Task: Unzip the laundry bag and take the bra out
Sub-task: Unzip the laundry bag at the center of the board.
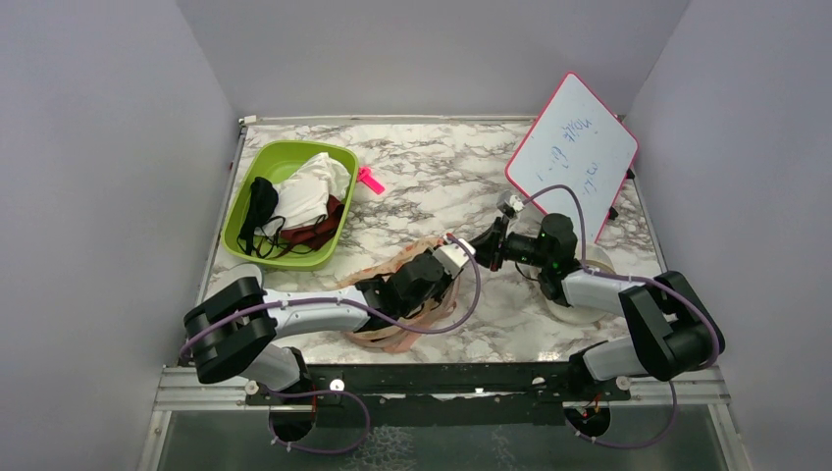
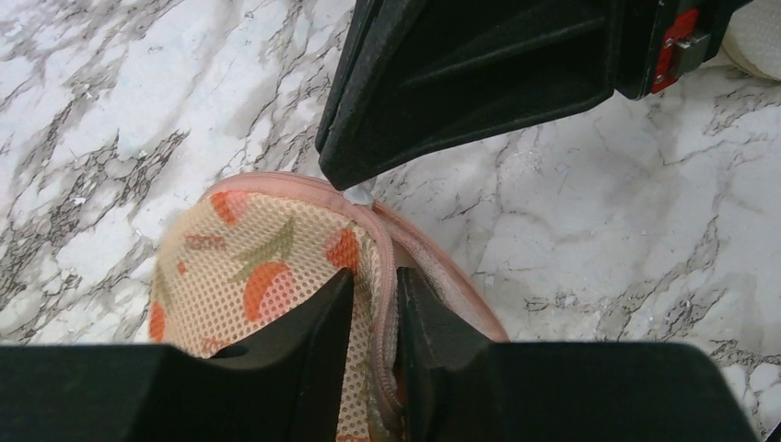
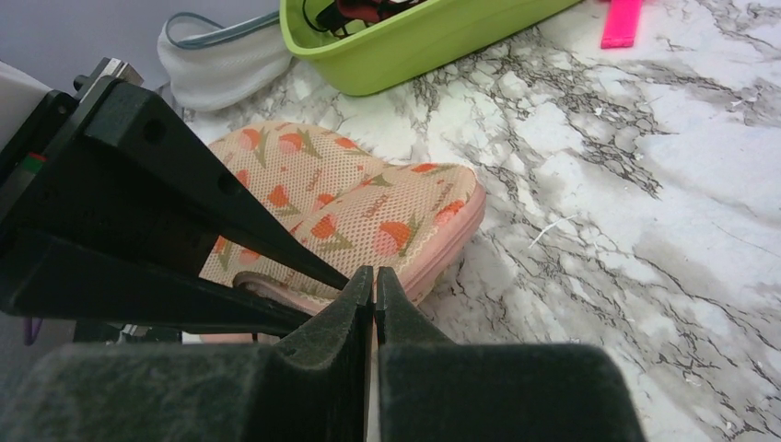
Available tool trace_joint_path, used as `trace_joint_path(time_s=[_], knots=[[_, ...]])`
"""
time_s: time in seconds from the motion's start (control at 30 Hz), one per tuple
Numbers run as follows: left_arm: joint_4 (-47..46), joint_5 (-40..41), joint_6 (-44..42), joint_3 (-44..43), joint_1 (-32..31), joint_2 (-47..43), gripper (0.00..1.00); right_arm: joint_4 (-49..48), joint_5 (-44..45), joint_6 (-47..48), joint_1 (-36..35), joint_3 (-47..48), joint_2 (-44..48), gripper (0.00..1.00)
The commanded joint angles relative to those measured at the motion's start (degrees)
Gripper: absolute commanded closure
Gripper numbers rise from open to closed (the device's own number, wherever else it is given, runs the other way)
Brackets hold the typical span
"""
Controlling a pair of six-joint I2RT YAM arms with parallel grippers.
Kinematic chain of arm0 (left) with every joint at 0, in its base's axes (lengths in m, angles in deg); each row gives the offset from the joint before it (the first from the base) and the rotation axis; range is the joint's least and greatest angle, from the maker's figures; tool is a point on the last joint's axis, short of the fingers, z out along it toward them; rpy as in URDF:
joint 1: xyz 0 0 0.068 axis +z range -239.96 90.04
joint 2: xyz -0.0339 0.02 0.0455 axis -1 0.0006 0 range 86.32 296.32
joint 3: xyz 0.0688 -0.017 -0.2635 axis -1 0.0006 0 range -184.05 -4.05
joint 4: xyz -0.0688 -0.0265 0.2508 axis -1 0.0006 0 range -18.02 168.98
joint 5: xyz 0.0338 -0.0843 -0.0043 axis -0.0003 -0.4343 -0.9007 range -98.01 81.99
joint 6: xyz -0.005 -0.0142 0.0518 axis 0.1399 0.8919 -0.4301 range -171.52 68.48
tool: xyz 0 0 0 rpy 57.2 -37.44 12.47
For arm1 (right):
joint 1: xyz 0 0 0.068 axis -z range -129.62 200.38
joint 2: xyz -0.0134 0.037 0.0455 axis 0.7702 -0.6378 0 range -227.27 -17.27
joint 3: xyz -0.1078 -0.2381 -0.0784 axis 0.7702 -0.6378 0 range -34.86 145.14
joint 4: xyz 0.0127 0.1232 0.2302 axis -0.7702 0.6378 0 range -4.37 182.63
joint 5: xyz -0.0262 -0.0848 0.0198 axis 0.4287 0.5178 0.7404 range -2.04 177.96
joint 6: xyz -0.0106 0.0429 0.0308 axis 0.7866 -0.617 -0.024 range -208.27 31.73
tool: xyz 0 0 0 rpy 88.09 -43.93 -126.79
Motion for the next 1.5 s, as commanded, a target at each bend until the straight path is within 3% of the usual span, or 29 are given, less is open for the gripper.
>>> trace_joint_path(time_s=[0.0, 0.1, 0.33, 1.23, 1.33, 1.37, 1.47], knots=[[-0.5, 0.5, -1.4, -0.4, -0.1, -2.9, 0.86, -2.7, 0.5, -1.3, -0.3, 0.8, -1.0, 0.99], [-0.3, -3.0, -4.4, 0.1, -0.1, -4.1, 0.93, -3.4, 0.2, -2.0, -0.3, 1.6, -2.4, 0.99], [2.9, -7.2, -10.8, -1.5, -0.1, -4.8, 1.0, -8.2, 0.2, -5.7, -0.2, 3.3, -6.6, 0.99], [6.2, -9.7, -15.9, -10.7, -0.1, -2.5, 1.0, -20.9, 0.9, -16.1, -2.1, 16.0, -27.4, 0.99], [9.0, -7.7, -15.8, -11.6, -0.1, -2.0, 1.0, -15.2, 2.2, -20.3, -0.1, 16.6, -25.7, 0.99], [9.2, -7.4, -15.7, -10.9, -0.1, -2.5, 1.0, -13.3, 2.1, -22.2, 1.0, 16.3, -24.5, 0.97], [7.8, -7.1, -15.4, -7.1, -0.1, -5.4, 1.0, -8.0, 2.3, -21.6, 3.8, 12.8, -18.6, 0.71]])
